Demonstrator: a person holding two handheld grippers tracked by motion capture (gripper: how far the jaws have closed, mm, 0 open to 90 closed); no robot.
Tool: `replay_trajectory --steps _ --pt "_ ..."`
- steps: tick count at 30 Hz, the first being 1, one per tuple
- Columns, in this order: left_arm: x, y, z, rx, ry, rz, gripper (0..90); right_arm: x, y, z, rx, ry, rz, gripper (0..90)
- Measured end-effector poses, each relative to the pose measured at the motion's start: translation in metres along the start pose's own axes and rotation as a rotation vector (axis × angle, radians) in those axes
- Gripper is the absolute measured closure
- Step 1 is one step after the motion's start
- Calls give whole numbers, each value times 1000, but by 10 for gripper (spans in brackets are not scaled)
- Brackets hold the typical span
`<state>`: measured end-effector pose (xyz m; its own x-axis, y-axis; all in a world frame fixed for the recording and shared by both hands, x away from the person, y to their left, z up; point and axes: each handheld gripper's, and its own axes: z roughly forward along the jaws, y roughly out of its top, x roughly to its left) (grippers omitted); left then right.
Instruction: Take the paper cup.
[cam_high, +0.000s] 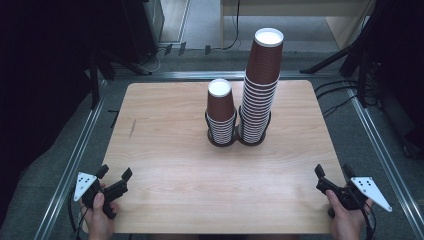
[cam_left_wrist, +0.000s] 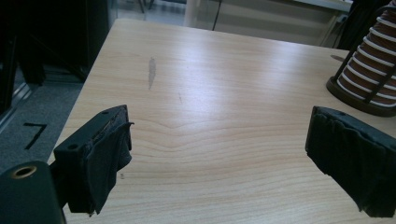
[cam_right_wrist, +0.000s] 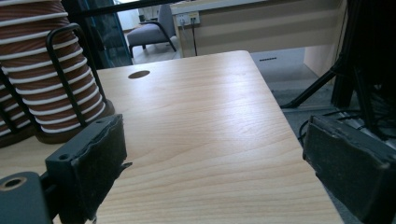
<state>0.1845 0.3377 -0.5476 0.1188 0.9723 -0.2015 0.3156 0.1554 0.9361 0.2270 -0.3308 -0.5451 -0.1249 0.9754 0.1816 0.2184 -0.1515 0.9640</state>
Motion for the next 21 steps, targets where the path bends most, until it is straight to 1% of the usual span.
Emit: replay_trajectory --steps 2,4,6,7,8,9,10,11,14,15,16,17,18,19,20,21 --pt "0 -1 1 -3 -2 -1 70 1 0 0 1 1 -3 62" --pt "-1 -2 3 0 -2 9 70 3 1 0 1 5 -13 67" --pt "-3 -3 5 2 -5 27 70 8 5 -1 5 17 -27 69" --pt "-4 -3 6 6 -5 37 70 8 5 -1 5 17 -27 69" --pt "-5 -3 6 7 -3 45 70 11 7 0 3 27 -35 71" --pt "-6 -3 7 7 -1 51 70 11 7 0 3 27 -35 71" --pt "-7 -3 7 10 -9 57 70 16 10 0 -1 32 -50 71" --pt "-7 -3 7 10 -9 57 70 16 10 0 -1 32 -50 71" --pt "-6 -3 7 15 -12 55 70 22 14 0 -15 39 -66 71" --pt "-6 -3 7 14 -14 56 70 24 15 0 -16 40 -76 71" --pt "-7 -3 7 15 -12 58 70 29 17 0 -17 46 -95 71" --pt "-7 -3 7 15 -12 58 70 29 17 0 -17 46 -95 71" --pt "-7 -4 7 16 -12 58 70 34 19 2 -20 51 -114 71" --pt "-7 -4 7 16 -11 58 70 34 19 2 -20 51 -114 71" --pt "-7 -4 7 15 -8 57 70 38 21 3 -22 55 -131 71" --pt "-7 -4 7 15 -9 56 70 40 21 3 -22 57 -137 71"
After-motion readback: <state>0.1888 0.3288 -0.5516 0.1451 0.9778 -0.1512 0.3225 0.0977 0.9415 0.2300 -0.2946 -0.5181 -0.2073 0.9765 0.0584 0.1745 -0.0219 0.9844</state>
